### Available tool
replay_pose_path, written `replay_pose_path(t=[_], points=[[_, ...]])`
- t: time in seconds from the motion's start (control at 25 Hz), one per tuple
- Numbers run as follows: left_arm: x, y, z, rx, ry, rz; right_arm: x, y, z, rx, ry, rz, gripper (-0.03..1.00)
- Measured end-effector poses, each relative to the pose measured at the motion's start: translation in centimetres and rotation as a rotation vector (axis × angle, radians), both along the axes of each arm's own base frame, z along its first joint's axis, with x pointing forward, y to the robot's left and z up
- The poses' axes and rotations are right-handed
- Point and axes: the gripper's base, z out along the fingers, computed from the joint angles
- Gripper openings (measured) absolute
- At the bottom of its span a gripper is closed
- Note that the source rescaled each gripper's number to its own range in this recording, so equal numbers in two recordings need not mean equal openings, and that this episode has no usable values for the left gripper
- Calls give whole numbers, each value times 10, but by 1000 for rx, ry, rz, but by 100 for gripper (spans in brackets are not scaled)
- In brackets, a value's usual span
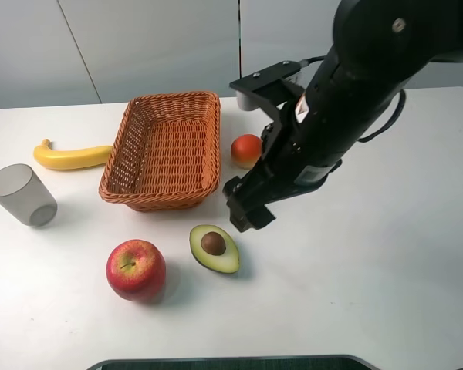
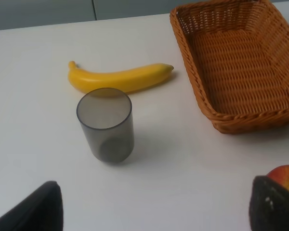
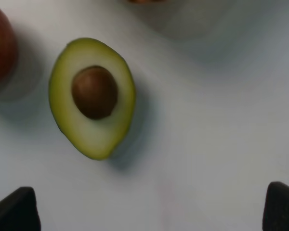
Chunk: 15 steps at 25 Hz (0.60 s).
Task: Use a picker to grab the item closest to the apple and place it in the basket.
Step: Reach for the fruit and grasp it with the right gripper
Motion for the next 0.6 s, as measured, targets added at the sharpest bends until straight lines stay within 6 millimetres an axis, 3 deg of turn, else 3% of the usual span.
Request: replay_pose_path(t=[0.32, 0.6], points=[[0, 0, 0, 0, 0, 0, 0, 32, -38, 12, 36, 4, 100], [0, 0, 0, 0, 0, 0, 2, 59, -58, 17, 42, -6, 100]])
